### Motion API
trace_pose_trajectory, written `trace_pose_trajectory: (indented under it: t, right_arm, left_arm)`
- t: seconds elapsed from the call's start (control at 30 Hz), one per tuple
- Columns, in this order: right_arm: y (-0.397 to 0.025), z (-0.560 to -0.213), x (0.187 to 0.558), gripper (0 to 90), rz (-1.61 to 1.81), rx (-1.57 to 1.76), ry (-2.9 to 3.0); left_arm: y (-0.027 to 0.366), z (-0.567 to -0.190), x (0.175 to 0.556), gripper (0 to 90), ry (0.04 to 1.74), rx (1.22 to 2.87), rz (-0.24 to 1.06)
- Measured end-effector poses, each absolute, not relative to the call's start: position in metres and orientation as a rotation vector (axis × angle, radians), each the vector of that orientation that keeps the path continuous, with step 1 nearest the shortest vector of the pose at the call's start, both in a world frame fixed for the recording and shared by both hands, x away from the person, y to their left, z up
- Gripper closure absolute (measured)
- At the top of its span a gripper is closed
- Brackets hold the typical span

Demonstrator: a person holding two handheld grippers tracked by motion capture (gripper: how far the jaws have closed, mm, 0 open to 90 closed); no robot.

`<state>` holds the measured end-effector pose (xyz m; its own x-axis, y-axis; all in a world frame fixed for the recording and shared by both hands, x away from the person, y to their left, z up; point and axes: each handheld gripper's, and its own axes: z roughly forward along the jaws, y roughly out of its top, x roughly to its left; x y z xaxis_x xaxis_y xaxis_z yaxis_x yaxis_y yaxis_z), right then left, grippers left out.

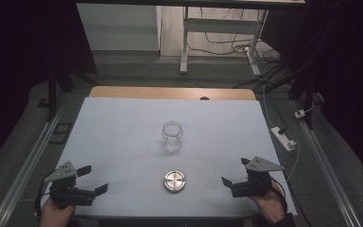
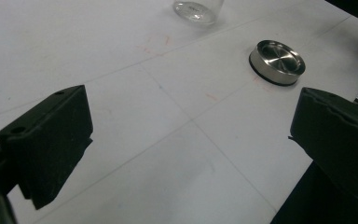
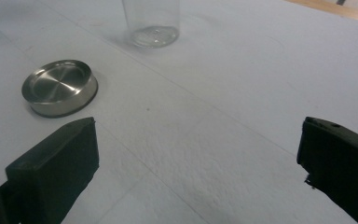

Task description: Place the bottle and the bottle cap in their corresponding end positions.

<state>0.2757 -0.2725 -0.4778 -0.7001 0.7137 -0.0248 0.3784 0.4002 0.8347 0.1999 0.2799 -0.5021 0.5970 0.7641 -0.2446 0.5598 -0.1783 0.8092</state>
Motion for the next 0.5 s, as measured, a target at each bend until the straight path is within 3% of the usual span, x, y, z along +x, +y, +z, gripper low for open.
trace_pose_trajectory:
  t: [0.5]
  right_arm:
    - [-0.305,-0.488,0.262,0.0,1.139,1.084,2.233]
  left_arm:
    - [0.296,-0.516,0.18,0.0,1.158,1.847,0.263]
